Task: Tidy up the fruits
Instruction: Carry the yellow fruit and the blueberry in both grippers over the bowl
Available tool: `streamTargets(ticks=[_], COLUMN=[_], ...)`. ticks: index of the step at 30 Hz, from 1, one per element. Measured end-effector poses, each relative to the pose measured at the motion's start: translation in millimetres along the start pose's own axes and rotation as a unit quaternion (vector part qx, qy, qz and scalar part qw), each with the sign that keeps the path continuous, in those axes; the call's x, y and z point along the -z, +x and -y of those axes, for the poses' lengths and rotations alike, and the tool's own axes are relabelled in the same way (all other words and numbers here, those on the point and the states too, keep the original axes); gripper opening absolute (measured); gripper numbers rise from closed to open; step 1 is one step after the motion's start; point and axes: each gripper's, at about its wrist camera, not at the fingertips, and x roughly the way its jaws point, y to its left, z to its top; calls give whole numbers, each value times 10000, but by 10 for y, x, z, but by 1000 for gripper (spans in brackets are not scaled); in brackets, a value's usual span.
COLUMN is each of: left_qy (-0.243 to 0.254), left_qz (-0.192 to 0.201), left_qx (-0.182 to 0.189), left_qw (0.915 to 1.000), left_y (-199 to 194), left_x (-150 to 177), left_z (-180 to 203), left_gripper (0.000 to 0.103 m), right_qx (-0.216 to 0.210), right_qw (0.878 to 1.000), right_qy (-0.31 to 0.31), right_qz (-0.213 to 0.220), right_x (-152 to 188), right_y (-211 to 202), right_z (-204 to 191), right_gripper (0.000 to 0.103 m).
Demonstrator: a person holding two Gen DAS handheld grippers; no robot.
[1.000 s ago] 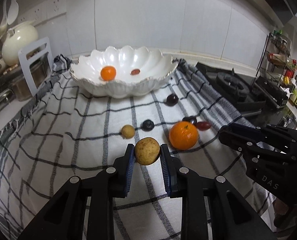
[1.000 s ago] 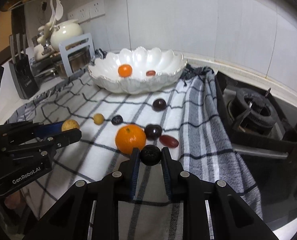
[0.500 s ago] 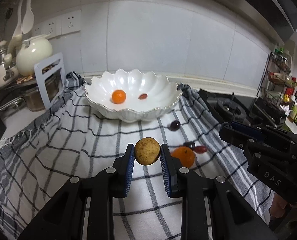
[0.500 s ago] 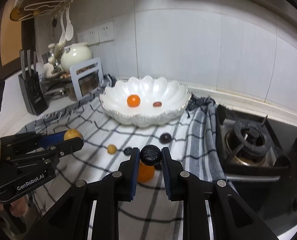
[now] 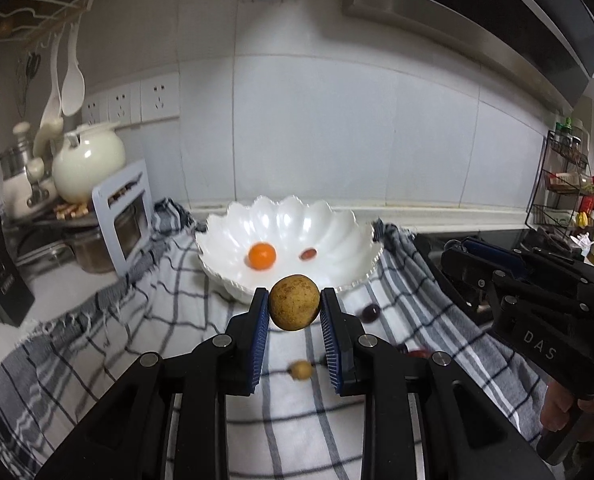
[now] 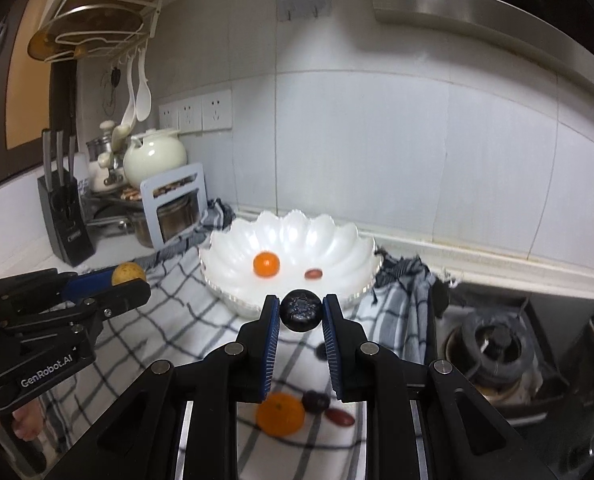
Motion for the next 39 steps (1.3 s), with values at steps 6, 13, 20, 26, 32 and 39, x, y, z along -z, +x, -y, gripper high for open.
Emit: streamTargets(ticks=[6, 13, 20, 26, 32, 39], left_qy=[-39, -56, -75, -111, -126, -254], left_qz=[75, 60, -24, -229, -545, -1004], left_qx=[-49, -88, -113, -86, -96, -11], left_qw=[10000, 9999, 9999, 9996, 9984, 9946], left_y=[101, 349, 625, 912, 1206, 1564], left_x=[-134, -323, -466, -570, -621, -617], left_z=[-99, -195, -249, -282, -322, -386], left_gripper=[26, 26, 26, 26, 26, 26], right_qx=[-106, -261, -310, -295, -324, -369], right_qw=[9999, 9996, 9993, 9987, 9968, 9918], right_qy=[53, 88, 101, 110, 207, 273], right_qz=[68, -88, -198, -396, -707, -1195], right_x=[-175, -320, -441, -533, -586, -556], right_y=[178, 498, 757, 1041, 1344, 1731], right_z=[46, 74, 108, 176, 253, 317], right_gripper=[23, 23, 23, 23, 23, 23])
